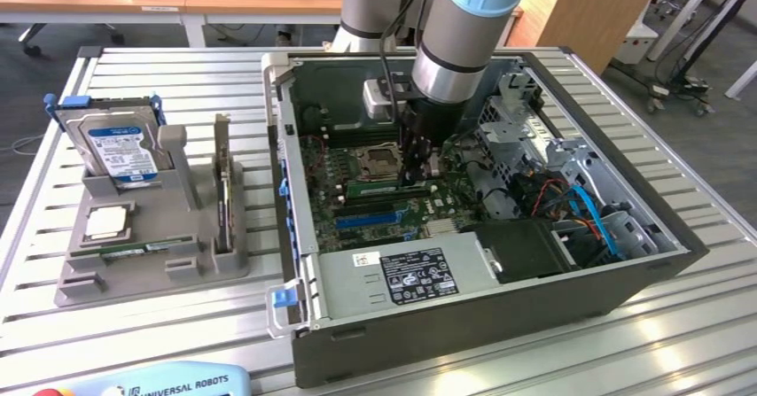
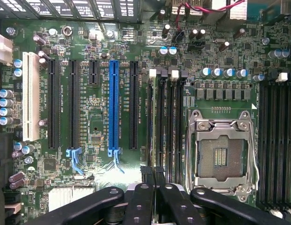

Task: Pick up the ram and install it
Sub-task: 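Insert the ram into the slot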

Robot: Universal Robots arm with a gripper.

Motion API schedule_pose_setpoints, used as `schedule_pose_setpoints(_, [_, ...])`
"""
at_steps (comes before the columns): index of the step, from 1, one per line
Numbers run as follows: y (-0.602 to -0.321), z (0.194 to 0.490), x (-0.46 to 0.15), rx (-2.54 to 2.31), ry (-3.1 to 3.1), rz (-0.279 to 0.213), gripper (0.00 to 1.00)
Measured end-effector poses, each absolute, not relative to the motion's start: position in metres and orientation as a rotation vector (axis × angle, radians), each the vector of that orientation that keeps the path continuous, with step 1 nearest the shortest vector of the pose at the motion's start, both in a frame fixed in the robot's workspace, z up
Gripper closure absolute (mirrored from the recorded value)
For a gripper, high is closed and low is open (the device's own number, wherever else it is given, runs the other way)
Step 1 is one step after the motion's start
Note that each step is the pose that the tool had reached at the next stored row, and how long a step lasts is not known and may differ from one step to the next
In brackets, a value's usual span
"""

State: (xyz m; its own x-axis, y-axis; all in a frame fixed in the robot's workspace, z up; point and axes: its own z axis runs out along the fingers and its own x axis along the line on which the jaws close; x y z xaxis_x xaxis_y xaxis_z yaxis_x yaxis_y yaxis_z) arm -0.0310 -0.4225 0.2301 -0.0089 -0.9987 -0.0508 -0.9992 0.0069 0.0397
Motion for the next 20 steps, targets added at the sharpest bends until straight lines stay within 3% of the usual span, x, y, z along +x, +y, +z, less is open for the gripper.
schedule_pose_setpoints(20, [-0.4225,0.2272,-0.031,-2.213,2.214,0.098,0.89])
